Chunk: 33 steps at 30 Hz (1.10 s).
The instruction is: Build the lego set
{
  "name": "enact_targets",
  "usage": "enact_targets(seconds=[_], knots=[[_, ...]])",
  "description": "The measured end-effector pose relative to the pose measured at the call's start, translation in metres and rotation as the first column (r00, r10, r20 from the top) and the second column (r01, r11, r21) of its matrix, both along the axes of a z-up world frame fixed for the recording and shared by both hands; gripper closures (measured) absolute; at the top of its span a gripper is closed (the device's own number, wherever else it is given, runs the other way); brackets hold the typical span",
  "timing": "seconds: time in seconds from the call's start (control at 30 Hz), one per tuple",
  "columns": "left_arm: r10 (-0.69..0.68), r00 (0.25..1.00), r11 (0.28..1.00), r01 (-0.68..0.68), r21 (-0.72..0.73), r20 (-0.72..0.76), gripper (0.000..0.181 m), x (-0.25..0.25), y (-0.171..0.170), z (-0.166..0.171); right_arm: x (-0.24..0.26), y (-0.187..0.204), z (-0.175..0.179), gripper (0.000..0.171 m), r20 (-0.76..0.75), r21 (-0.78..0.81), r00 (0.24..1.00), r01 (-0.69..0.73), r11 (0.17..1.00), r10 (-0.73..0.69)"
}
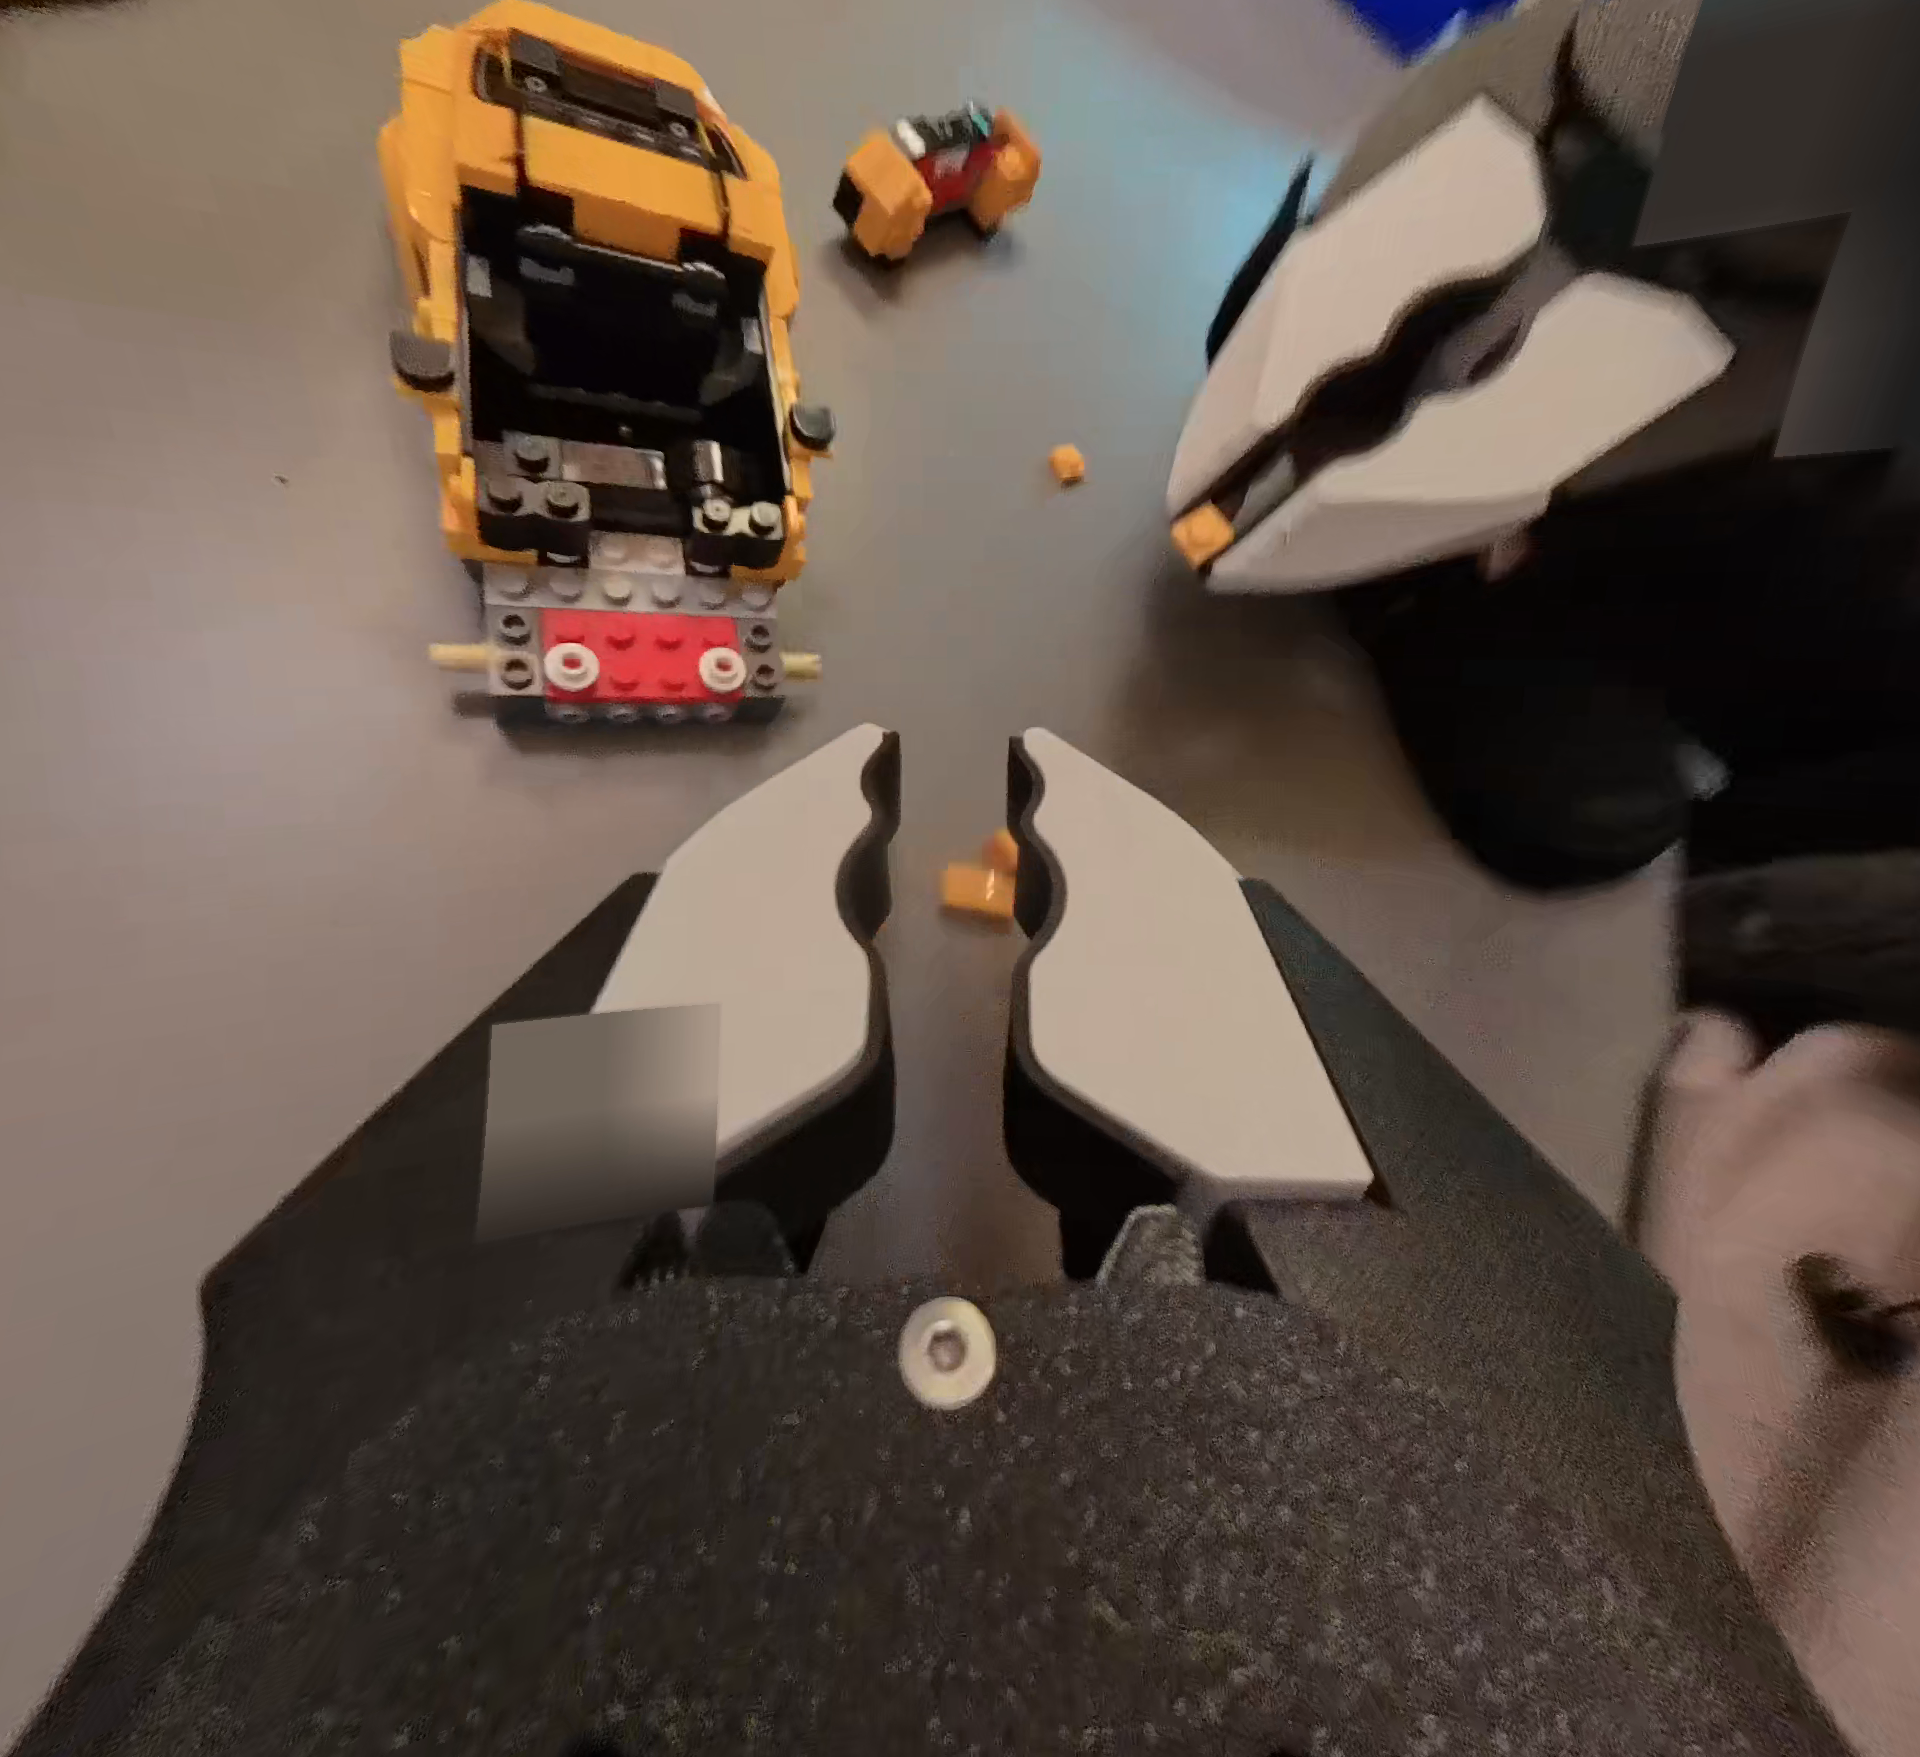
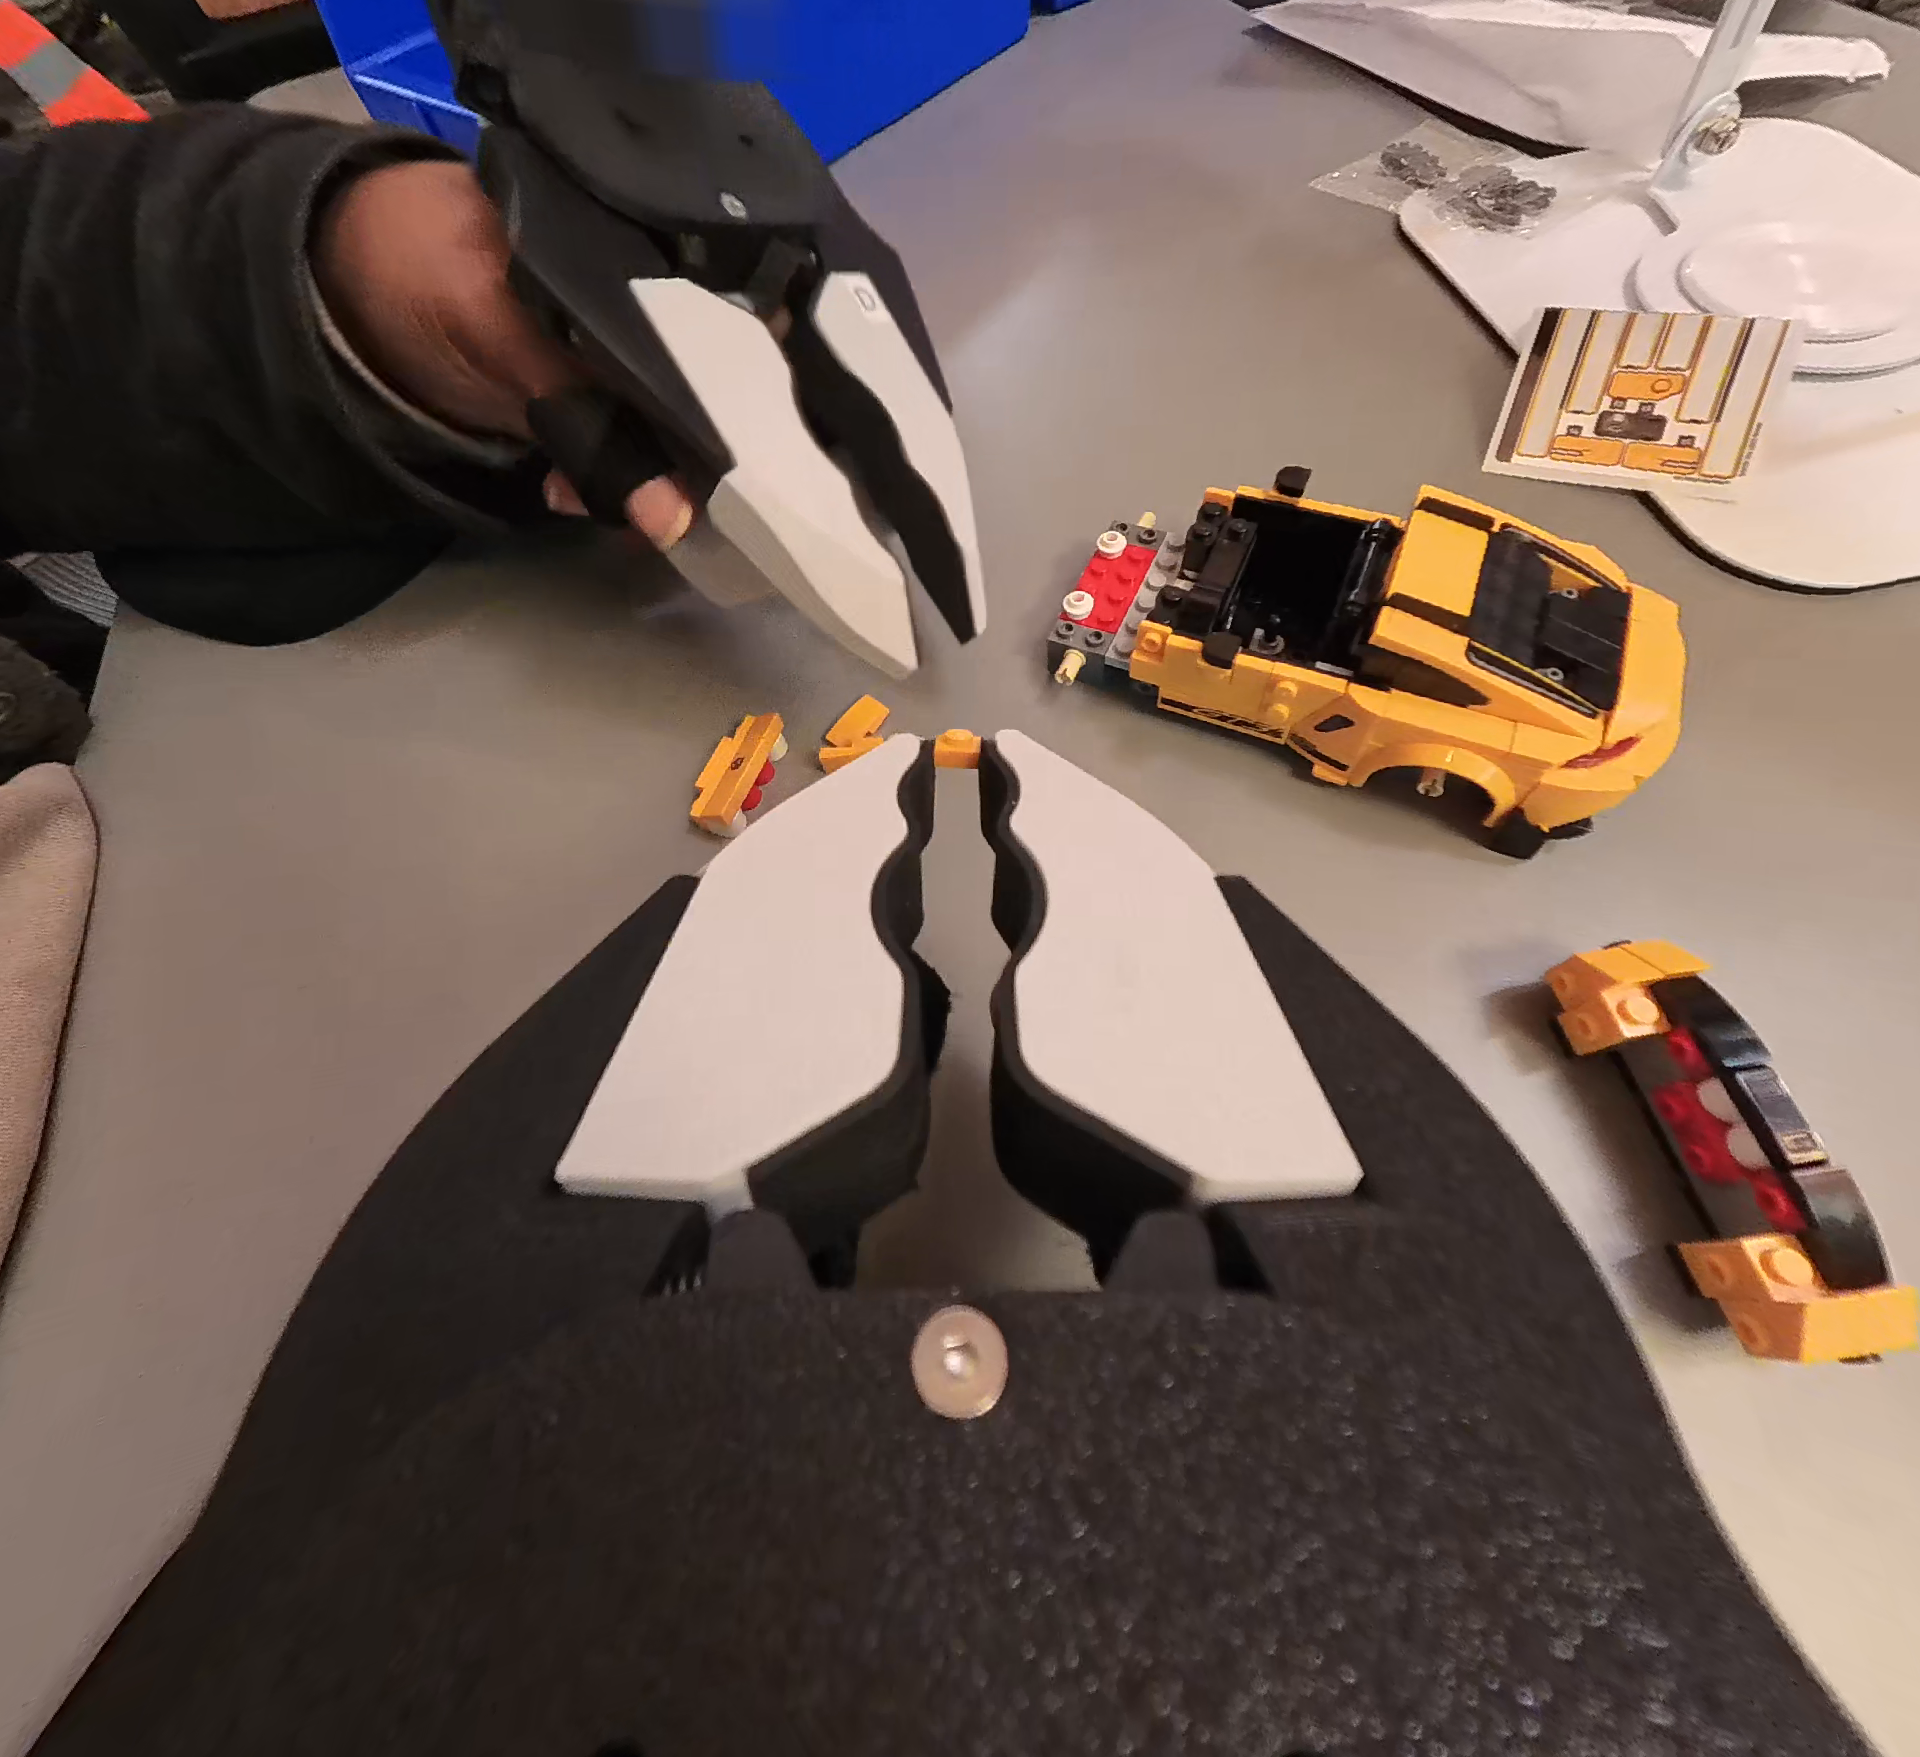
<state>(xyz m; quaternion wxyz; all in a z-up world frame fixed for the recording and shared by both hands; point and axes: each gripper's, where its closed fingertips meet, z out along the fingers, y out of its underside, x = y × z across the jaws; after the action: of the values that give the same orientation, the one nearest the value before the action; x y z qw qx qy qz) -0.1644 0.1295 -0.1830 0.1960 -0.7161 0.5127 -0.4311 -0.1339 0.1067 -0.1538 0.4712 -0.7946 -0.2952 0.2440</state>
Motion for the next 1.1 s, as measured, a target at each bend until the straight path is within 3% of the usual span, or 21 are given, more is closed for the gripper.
enact_targets(seconds=[0.07,0.2,0.57,0.87,1.1], knots=[[-0.050,0.997,0.991,0.057,0.123,-0.063,0.164,-0.006,-0.001,-0.002,-0.001,0.000,-0.001,0.163,0.005,-0.003,1.000,-0.005,1.000,0.005],[-0.121,0.984,0.961,0.150,0.231,-0.133,0.169,-0.008,-0.008,-0.001,-0.001,-0.001,-0.002,0.163,0.013,-0.004,1.000,-0.009,1.000,0.009],[-0.160,0.959,0.943,0.219,0.252,-0.235,0.174,-0.007,-0.015,-0.018,-0.003,-0.002,-0.002,0.163,0.033,0.007,0.999,-0.020,1.000,0.020],[-0.166,0.971,0.955,0.201,0.218,-0.171,0.172,-0.003,-0.018,-0.009,-0.003,-0.002,-0.002,0.163,0.029,0.002,0.999,-0.022,1.000,0.022],[-0.163,0.960,0.939,0.222,0.261,-0.229,0.173,-0.007,-0.015,-0.020,-0.003,-0.003,-0.002,0.163,0.028,0.003,0.999,-0.024,1.000,0.024]])
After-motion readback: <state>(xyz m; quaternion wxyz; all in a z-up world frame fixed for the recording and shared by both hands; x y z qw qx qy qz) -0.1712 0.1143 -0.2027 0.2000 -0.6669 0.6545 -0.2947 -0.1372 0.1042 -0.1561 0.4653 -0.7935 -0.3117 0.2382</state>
